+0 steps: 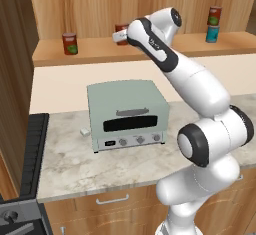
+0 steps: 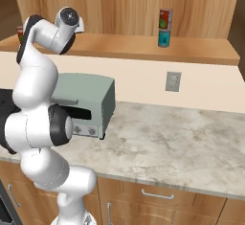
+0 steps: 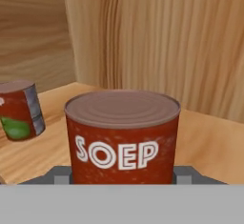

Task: Stack two cans on top of the other two cans in the cabinet.

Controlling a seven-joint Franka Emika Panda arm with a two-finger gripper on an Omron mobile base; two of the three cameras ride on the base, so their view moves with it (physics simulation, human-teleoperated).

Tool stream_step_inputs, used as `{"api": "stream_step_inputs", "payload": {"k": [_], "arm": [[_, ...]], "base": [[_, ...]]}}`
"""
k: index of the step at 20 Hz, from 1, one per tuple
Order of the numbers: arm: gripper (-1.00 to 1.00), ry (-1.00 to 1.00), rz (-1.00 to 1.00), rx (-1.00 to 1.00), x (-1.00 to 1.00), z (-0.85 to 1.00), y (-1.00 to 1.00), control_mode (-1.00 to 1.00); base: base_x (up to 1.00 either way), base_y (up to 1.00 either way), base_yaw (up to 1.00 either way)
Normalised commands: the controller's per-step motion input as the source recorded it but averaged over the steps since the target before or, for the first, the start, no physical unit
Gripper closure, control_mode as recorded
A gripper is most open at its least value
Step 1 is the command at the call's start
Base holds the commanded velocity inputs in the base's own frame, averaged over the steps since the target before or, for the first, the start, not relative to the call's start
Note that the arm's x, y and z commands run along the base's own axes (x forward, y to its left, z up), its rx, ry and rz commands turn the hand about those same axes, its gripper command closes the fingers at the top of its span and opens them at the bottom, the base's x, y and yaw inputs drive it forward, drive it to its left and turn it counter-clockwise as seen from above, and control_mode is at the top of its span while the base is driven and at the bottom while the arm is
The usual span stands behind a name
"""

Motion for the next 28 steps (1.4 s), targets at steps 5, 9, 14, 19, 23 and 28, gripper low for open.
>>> {"api": "stream_step_inputs", "payload": {"k": [5,9,14,19,23,28], "arm": [[1.00,-0.10,0.00,0.02,-0.25,0.23,0.16,-1.00],[1.00,-0.07,0.00,0.10,-0.23,0.25,0.16,-1.00],[1.00,-0.01,0.00,0.16,-0.27,0.11,0.23,-1.00],[1.00,0.00,0.00,0.09,-0.11,0.08,0.29,-1.00],[1.00,-0.01,0.00,0.00,0.00,0.12,0.34,-1.00],[1.00,0.00,0.00,-0.06,0.06,0.21,0.36,-1.00]], "base": [[0.00,0.00,0.00],[0.00,0.00,0.00],[0.00,0.00,0.00],[0.00,0.00,0.00],[0.00,0.00,0.00],[0.00,0.00,0.00]]}}
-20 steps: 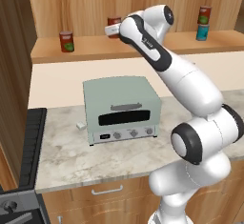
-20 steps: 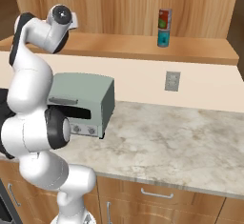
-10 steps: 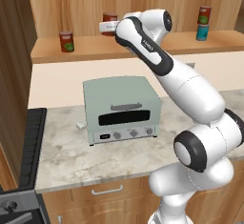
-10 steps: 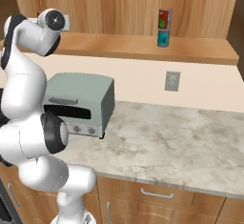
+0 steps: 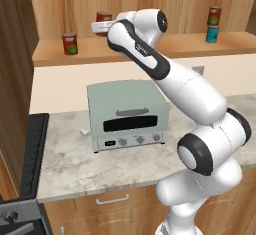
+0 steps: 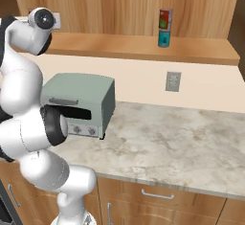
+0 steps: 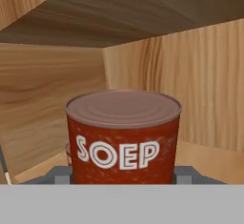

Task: Stack two cans on top of the other two cans in the cabinet.

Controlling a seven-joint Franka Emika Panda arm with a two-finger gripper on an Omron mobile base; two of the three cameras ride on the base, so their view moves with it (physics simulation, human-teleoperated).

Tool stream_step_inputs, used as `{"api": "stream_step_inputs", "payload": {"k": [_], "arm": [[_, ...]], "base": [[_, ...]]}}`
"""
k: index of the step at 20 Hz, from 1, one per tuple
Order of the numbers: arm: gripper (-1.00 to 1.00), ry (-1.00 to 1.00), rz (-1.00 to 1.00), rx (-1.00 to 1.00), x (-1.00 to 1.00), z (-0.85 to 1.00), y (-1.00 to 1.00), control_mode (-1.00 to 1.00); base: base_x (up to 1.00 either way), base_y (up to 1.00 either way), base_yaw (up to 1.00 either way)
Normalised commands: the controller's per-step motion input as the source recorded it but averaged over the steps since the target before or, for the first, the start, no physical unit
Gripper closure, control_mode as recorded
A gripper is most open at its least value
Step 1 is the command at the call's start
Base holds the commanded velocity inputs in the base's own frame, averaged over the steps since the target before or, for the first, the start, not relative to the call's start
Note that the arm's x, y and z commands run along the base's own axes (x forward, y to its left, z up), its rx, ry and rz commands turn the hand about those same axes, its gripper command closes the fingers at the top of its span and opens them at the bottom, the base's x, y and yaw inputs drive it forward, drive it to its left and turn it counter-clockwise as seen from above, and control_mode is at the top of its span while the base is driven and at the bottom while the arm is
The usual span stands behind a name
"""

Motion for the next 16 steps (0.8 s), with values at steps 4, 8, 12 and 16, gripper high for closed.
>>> {"api": "stream_step_inputs", "payload": {"k": [4,8,12,16], "arm": [[1.00,0.00,0.00,-0.06,0.00,0.17,0.32,-1.00],[1.00,0.00,0.00,-0.05,0.06,0.03,0.35,-1.00],[1.00,0.00,0.00,-0.04,0.10,0.00,0.38,-1.00],[1.00,0.00,0.00,-0.05,0.01,-0.03,0.27,-1.00]], "base": [[0.00,0.00,0.00],[0.00,0.00,0.00],[0.00,0.00,0.00],[0.00,0.00,0.00]]}}
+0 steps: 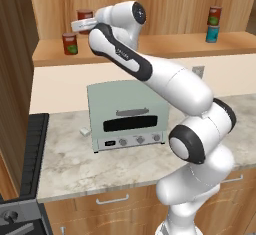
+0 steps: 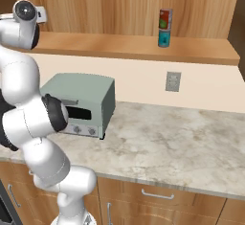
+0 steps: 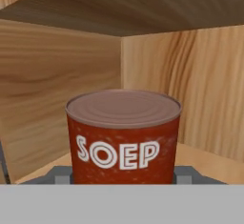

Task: Stack two cans on top of the other two cans in the cabinet.

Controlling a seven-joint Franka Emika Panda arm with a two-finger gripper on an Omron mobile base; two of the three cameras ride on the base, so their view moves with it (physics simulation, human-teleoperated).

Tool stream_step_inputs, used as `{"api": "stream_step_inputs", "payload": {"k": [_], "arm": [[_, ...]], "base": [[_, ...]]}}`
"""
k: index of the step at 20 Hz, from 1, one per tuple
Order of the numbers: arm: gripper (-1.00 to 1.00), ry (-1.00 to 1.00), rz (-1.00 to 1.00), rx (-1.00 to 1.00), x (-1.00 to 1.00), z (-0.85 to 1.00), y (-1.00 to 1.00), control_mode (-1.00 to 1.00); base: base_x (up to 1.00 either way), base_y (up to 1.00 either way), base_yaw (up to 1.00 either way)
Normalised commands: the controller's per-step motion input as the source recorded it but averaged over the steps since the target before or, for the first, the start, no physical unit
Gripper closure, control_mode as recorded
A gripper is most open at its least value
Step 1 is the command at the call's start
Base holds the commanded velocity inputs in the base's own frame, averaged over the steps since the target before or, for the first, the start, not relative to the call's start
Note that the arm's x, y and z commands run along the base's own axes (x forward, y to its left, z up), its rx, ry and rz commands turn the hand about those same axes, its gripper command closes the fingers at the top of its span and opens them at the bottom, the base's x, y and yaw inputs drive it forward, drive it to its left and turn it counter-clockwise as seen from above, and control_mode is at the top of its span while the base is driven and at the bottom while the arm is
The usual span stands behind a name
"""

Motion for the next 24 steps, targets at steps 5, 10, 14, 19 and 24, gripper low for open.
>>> {"api": "stream_step_inputs", "payload": {"k": [5,10,14,19,24], "arm": [[1.00,-0.02,-0.01,-0.04,0.08,-0.01,0.25,-1.00],[1.00,0.00,-0.04,0.00,0.16,0.00,0.14,-1.00],[1.00,0.00,-0.05,0.00,0.17,-0.03,0.11,-1.00],[1.00,0.00,-0.04,0.00,0.09,-0.02,0.17,-1.00],[1.00,0.00,-0.01,0.00,0.00,0.00,0.22,-1.00]], "base": [[0.00,0.00,0.00],[0.00,0.00,0.00],[0.00,0.00,0.00],[0.00,0.00,0.00],[0.00,0.00,0.00]]}}
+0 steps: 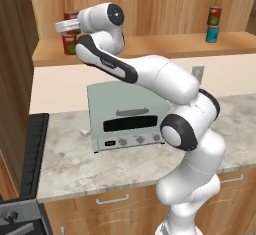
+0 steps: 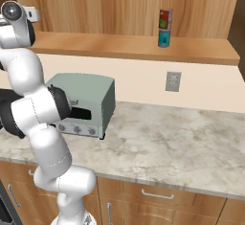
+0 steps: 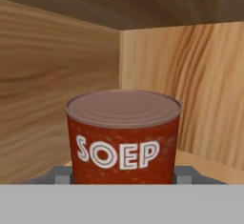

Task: Stack two cans on top of the other two cans in the cabinet.

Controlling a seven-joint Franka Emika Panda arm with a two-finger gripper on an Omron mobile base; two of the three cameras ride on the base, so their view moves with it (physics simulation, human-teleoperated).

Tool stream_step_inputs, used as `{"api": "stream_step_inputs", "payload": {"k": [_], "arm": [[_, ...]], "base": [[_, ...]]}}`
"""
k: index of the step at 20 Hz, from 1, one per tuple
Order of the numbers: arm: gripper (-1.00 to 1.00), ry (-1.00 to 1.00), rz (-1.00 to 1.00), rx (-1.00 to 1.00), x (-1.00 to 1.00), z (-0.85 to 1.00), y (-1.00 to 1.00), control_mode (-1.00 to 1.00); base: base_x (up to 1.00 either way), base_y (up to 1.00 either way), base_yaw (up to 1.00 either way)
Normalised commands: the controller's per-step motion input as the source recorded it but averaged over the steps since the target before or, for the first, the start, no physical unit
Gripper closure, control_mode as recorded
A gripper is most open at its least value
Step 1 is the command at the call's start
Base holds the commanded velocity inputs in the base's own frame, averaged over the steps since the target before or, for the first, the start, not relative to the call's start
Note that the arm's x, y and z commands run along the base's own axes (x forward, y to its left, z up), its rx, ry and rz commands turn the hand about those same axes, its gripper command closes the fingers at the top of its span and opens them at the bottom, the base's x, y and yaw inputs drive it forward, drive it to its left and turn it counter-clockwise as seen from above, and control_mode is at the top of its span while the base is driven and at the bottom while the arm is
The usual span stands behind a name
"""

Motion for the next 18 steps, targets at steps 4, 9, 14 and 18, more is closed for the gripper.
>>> {"api": "stream_step_inputs", "payload": {"k": [4,9,14,18], "arm": [[1.00,0.00,0.00,0.00,0.04,-0.02,0.14,-1.00],[1.00,0.00,-0.02,0.00,0.08,-0.12,0.06,-1.00],[1.00,0.00,0.00,0.00,0.12,-0.10,0.00,-1.00],[1.00,0.00,0.00,0.00,0.13,-0.01,0.00,-1.00]], "base": [[0.00,0.00,0.00],[0.00,0.00,0.00],[0.00,0.00,0.00],[0.00,0.00,0.00]]}}
